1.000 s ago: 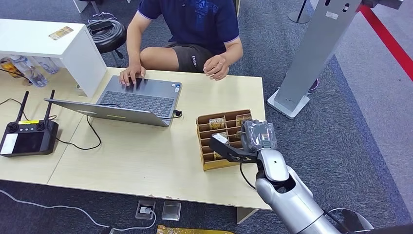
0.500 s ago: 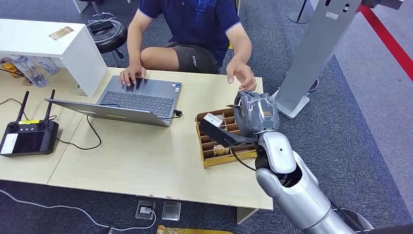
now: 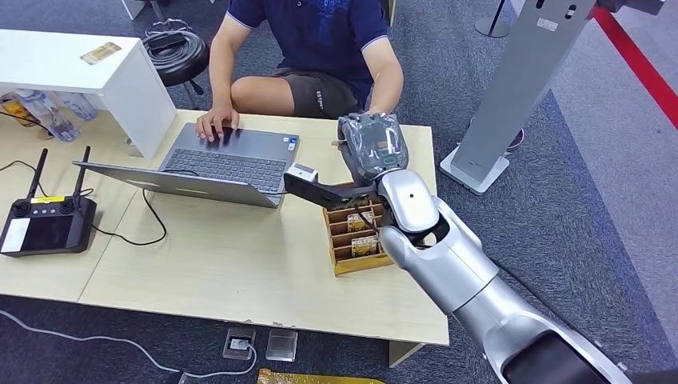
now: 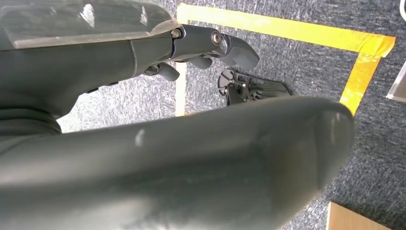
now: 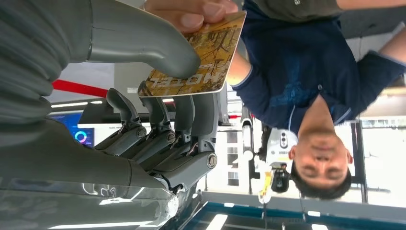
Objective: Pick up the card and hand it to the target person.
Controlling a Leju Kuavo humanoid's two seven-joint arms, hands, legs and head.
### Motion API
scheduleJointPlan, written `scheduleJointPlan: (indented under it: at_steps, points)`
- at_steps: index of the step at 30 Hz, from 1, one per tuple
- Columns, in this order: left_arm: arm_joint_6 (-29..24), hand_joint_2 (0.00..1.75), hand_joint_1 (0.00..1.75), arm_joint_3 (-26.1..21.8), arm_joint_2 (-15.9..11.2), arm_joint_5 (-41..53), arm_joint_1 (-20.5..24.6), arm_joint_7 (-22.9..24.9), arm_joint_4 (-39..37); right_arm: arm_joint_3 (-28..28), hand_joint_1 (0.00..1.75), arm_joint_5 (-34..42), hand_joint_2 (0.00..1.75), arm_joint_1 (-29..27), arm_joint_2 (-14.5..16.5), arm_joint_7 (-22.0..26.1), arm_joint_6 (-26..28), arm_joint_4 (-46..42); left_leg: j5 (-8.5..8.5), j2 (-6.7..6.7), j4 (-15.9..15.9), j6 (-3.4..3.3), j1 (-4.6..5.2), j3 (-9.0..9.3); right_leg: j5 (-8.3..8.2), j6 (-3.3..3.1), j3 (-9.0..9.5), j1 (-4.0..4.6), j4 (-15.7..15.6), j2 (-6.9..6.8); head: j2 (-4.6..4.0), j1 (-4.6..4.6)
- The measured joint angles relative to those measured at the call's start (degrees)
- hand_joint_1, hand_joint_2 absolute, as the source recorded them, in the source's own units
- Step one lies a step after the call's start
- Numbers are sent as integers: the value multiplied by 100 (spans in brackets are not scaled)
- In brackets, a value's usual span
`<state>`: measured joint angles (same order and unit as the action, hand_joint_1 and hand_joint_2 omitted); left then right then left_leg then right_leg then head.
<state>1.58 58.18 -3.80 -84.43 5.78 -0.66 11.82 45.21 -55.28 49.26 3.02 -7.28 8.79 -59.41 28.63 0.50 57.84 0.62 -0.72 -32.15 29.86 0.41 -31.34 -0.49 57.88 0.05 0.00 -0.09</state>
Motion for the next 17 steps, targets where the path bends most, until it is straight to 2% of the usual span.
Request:
scheduleJointPlan:
  at_steps: [2, 6, 17]
  points:
    - [-6, 0, 0, 0, 0, -5, 0, 0, 0, 62, 148, -20, 175, 122, 140, 27, 44, 351, 0, -1, 0, 0, 0, 0, 0, 0, -1, 0, 0, 1, 0, -1]
    - [18, 0, 0, 0, 0, -9, -3, 1, 0, 152, 0, -55, 175, 312, 374, 96, 175, 946, 0, -2, 0, 0, 0, 0, 0, 0, -2, 0, -1, 1, 0, -2]
    - [83, 0, 0, 0, 0, -9, -14, -25, 0, 274, 0, -71, 175, 384, 617, 149, 332, 1659, 0, -3, 0, 0, 0, 1, 0, 0, -4, 0, -1, 3, 0, -5]
